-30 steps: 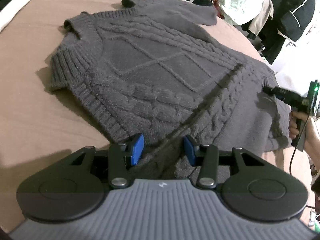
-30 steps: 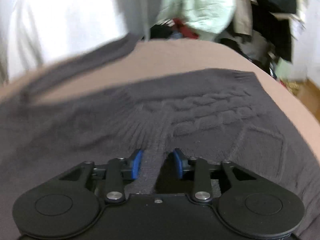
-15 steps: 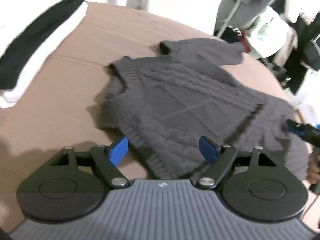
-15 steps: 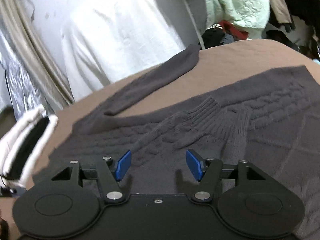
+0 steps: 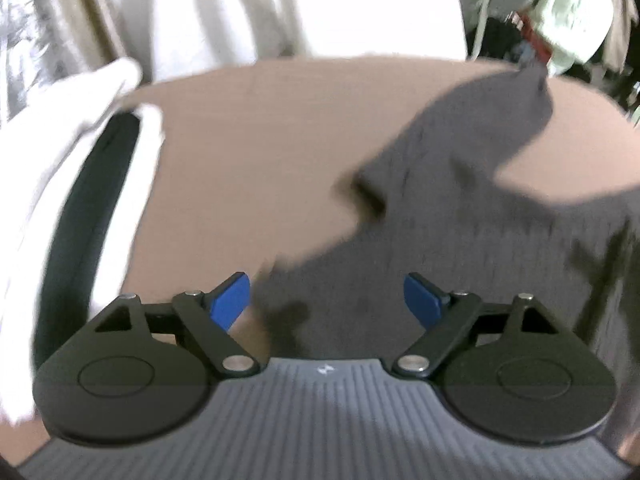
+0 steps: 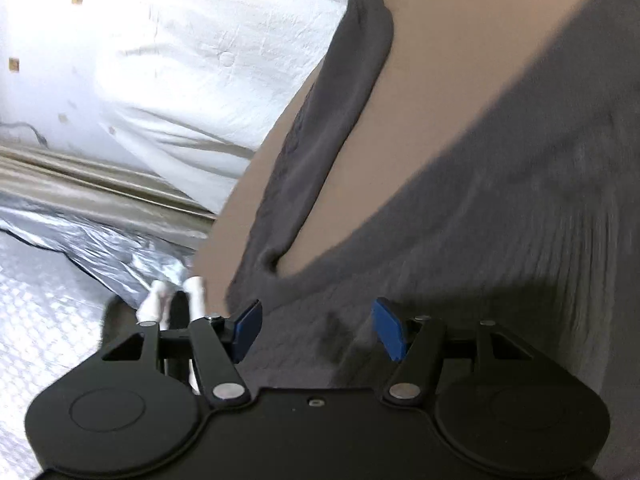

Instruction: Fold clothes

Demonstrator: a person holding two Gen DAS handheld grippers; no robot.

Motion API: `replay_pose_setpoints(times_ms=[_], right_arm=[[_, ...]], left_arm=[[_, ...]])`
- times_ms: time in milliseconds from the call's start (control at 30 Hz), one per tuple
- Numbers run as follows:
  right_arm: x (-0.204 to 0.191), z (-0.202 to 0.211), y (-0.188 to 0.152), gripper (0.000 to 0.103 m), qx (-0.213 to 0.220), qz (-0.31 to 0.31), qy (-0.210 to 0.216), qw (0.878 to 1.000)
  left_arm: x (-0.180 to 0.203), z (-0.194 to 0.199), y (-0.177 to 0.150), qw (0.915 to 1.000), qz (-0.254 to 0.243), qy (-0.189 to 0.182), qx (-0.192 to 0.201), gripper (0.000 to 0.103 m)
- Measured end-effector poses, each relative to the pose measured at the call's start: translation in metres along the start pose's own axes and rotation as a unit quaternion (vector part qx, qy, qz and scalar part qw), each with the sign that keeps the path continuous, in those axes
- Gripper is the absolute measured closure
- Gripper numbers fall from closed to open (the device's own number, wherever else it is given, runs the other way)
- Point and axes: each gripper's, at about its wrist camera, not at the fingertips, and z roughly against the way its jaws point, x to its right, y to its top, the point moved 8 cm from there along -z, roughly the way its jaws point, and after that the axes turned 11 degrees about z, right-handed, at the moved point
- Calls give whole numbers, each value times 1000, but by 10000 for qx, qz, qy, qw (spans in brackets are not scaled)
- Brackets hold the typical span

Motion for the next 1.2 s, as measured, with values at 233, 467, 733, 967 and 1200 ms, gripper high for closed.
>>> replay_pose_setpoints(times_ms=[233,467,733,967,1200], right_arm=[[-4,-5,15,36,-480,912,-526,9933],[9,-11,21,36,-551,1412,-882,9845],[12,-8,25,36,-261,1609,-916,9824],[8,-7,25,36,-87,1838,-965,9782],[-2,-10,24,36,52,2048,-973,9739]], left_arm=[[24,-60,70,9995,-229,-125,-164,19],[64,-141,106,9963,134,-576,-627,18],[115,-206,108,9905,362,-1127,-703,18],[160,-190,88,9873,-444,-1464,-432,90],[163,-69,39,9423,-538,-3305,-16,90]])
